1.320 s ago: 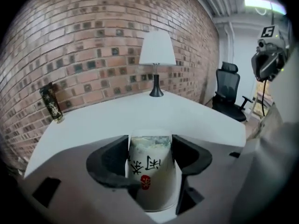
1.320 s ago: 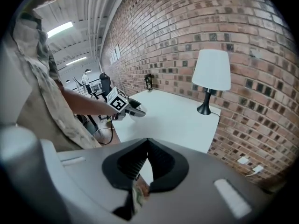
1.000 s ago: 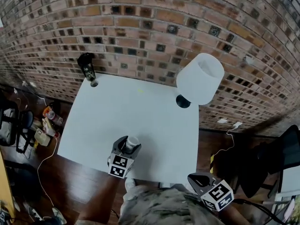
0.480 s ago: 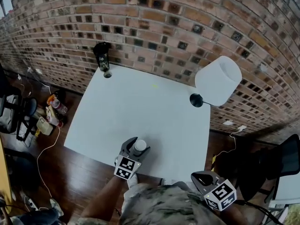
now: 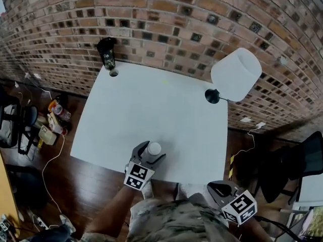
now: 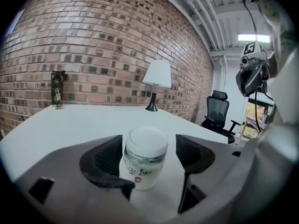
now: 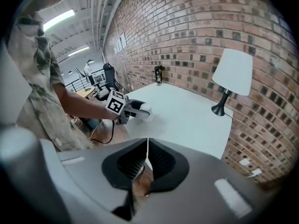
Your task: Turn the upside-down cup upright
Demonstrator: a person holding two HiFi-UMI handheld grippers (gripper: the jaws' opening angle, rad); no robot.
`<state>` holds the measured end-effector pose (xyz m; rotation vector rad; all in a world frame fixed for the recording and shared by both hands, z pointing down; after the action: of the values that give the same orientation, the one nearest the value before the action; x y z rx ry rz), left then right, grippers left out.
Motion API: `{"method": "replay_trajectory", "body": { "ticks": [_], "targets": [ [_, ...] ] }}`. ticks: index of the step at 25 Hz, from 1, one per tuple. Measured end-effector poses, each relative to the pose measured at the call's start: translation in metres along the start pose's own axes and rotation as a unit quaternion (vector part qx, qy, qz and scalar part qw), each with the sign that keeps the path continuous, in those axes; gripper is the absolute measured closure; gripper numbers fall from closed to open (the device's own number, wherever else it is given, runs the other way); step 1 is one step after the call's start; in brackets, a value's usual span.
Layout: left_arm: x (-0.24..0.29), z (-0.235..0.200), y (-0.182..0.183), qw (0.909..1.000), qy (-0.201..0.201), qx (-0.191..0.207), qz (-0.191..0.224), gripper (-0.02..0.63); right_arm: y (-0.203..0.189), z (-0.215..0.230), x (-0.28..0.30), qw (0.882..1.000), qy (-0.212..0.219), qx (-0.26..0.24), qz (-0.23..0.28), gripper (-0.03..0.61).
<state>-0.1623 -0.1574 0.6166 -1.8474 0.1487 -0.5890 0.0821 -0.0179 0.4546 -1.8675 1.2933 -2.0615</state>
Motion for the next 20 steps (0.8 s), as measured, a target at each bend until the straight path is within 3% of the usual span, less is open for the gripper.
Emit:
{"method": "replay_trajectory", "body": {
  "ticks": [6, 12, 15, 20],
  "targets": [
    [-0.042, 0.042, 0.027, 0.9991, -0.018, 0.038, 0.003, 0.232, -0.018, -0.006, -0.007, 1.0, 0.018, 0.007, 0.023, 0.555],
    [-0.116, 0.139, 0.056, 0.9958, 0.068, 0.059, -0.013, 0.233, -0.049, 0.007, -0.046, 0.994, 0.052, -0.007, 0.096, 0.548],
    [-0.135, 0.212, 0.068, 0.9931, 0.11, 0.039, -0.012, 0.25, -0.081, 0.017, -0.075, 0.989, 0.075, -0.014, 0.125, 0.548],
    [-0.139, 0.353, 0.068, 0.9903, 0.135, -0.032, 0.003, 0.287, -0.143, 0.025, -0.119, 0.981, 0.126, -0.042, 0.14, 0.545]
  ]
}}
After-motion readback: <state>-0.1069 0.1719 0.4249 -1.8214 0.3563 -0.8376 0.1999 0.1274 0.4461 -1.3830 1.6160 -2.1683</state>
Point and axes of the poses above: the fingertips, and each gripper's own axes: x forward along the fingers, z to its right, y out of its top, the point moved 8 cm from there along -x, backward along the fingers, and after that the axes turned 15 degrees about -y, right-handed, at the moved point
